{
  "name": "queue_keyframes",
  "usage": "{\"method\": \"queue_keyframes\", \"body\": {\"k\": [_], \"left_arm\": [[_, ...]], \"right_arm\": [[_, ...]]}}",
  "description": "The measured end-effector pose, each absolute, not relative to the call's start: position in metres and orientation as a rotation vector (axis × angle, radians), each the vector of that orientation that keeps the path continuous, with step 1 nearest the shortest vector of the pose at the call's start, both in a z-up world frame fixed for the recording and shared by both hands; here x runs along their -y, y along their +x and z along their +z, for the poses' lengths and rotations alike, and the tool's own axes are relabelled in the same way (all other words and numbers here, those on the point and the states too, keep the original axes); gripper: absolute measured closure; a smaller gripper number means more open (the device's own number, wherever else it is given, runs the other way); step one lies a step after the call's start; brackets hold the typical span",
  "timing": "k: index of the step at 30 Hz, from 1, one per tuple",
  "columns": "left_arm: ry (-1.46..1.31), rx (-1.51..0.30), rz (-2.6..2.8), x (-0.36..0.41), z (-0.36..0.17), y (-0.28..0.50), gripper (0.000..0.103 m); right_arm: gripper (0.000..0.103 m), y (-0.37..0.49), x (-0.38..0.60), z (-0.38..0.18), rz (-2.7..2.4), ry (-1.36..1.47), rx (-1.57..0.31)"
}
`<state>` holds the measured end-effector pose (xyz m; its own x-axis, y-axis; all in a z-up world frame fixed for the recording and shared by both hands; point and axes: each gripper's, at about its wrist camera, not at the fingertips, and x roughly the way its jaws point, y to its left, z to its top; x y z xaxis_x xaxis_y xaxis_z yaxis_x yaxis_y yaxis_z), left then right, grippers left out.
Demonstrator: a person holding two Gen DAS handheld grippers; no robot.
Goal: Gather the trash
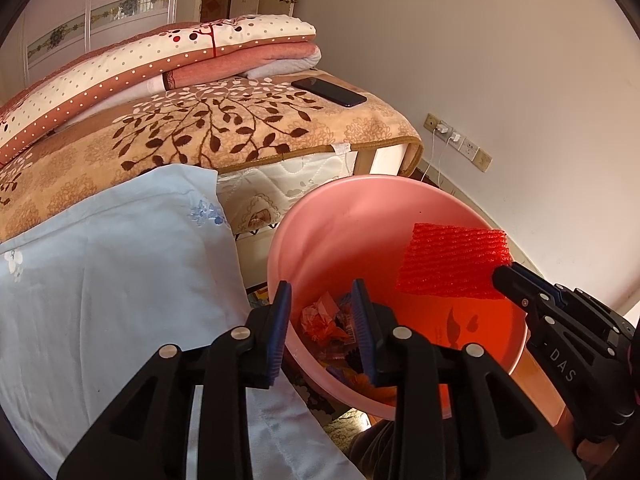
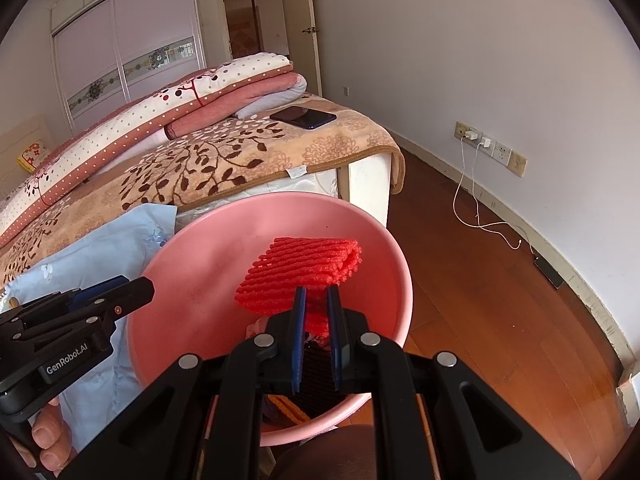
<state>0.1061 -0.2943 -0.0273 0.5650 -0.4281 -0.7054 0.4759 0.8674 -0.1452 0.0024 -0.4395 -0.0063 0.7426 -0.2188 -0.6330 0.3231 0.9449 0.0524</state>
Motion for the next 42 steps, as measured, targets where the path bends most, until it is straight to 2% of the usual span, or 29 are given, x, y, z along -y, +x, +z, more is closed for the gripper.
{"method": "queue_keyframes", "body": {"k": [15,19,25,35,42], "left_arm": [[0.056,-0.8,-0.533,0.291,-0.023,0.103,0.072],[0.058,-0.8,-0.533,0.291,-0.024,0.103,0.071],[0.056,-0.798,-0.53,0.291,-0.023,0.103,0.071],[0.06,-0.791,-0.531,0.291,-0.021,0.102,0.071],[0.075,-0.768,-0.533,0.292,-0.014,0.097,0.071]], "right_arm": [[0.092,0.002,0.438,-0.004,-0.298,0.159,-0.671],[0.08,0.001,0.437,-0.002,-0.298,0.158,-0.665],[0.072,0.001,0.435,0.002,-0.288,0.156,-0.652],[0.069,0.0,0.432,0.003,-0.279,0.155,-0.647],[0.064,-0.002,0.427,0.004,-0.268,0.156,-0.638]]}}
